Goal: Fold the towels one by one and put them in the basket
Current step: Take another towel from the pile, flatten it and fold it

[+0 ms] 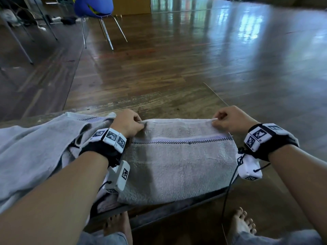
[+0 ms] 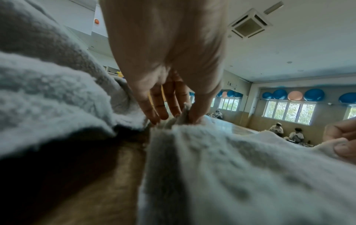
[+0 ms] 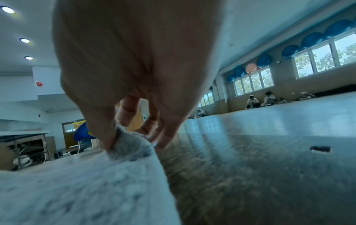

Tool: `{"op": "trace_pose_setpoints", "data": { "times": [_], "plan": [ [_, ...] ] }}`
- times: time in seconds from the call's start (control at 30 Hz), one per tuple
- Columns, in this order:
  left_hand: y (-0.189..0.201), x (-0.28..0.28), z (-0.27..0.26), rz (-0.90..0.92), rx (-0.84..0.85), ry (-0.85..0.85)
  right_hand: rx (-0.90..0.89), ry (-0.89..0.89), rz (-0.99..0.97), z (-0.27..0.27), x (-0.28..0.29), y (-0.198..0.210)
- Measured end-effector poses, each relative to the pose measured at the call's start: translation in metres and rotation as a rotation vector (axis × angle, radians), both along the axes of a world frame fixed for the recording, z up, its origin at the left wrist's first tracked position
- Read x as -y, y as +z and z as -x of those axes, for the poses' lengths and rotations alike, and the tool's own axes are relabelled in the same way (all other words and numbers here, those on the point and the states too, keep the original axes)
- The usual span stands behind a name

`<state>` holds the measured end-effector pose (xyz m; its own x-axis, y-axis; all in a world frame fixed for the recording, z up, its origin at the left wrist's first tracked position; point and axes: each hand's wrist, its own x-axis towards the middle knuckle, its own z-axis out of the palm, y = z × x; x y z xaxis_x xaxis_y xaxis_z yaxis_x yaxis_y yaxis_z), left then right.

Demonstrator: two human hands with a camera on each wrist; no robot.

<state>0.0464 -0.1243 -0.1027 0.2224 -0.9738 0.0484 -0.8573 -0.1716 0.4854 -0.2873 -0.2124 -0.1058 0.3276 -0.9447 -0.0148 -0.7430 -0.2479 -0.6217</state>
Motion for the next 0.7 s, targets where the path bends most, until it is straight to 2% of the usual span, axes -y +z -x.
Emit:
{"op": "trace_pose_setpoints", "data": {
  "times": [0.13,0.33,0.53,0.6,0.7],
  "plan": [
    [0.012,-0.006,-0.002,0.027,-0.115,-0.002,0.154,-0.099,-0.02,0.003,0.004,0.001],
    [0.022,-0.015,-0.014,-0.021,-0.162,0.042,0.314,-0.283,-0.131,0.01,0.004,0.0],
    [0.033,-0.022,-0.026,0.009,-0.343,0.156,0.265,-0.325,-0.105,0.011,-0.001,0.012],
    [0.036,-0.027,-0.027,0.009,-0.33,0.161,0.244,-0.307,-0.074,0.009,-0.006,0.015],
    [0.036,-0.035,-0.023,-0.018,-0.221,0.135,0.213,-0.279,-0.025,0.007,-0.016,0.014]
  ]
}}
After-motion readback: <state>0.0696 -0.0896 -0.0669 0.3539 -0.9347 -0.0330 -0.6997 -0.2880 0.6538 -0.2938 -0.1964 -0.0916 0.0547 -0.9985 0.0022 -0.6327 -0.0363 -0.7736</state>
